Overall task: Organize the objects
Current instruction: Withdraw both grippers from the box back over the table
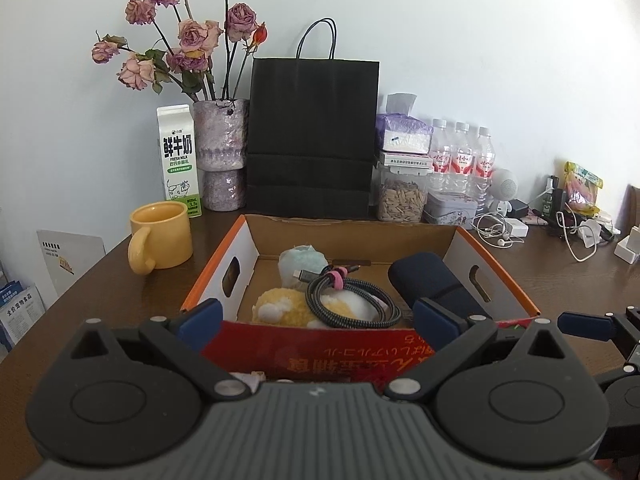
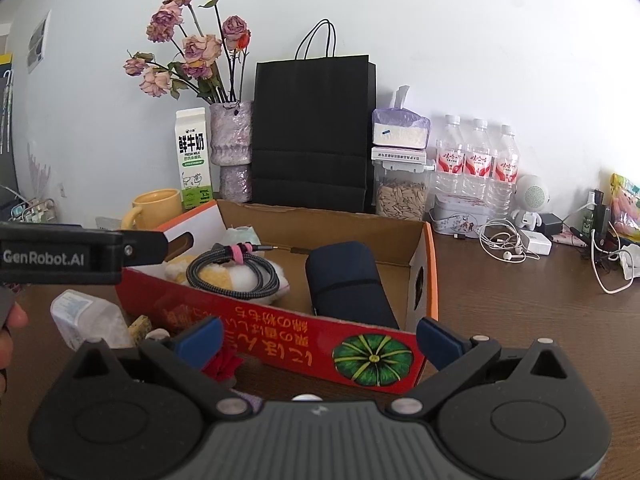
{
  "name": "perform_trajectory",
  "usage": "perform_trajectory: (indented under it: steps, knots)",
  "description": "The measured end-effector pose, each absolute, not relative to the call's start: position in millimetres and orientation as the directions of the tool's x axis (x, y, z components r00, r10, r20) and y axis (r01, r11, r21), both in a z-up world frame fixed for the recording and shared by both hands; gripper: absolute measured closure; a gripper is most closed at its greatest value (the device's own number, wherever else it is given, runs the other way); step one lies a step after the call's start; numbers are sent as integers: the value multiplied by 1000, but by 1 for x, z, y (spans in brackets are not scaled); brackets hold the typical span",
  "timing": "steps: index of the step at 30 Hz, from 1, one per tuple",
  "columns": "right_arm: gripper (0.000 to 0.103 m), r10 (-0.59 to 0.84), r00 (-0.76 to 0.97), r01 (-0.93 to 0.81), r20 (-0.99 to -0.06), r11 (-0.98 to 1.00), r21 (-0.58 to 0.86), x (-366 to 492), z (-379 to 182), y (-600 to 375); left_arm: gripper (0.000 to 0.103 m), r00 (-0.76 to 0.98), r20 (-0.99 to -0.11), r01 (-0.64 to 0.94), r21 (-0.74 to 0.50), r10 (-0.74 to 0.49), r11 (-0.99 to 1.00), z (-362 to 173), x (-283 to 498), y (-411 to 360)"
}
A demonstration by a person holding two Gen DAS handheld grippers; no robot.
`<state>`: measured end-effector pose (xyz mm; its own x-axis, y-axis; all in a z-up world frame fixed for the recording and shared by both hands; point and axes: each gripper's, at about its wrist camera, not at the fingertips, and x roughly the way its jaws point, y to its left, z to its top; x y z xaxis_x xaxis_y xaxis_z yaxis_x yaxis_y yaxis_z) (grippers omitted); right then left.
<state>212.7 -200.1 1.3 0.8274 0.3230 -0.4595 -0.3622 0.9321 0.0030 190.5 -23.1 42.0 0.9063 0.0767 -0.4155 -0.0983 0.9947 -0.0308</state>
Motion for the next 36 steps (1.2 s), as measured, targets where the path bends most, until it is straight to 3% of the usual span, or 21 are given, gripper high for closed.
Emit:
perform_trajectory:
  steps: [36]
  knots:
    - [0, 314, 800, -338, -511, 940, 49, 135, -40, -248, 0, 802, -598, 31, 30, -7, 999, -35, 118, -55]
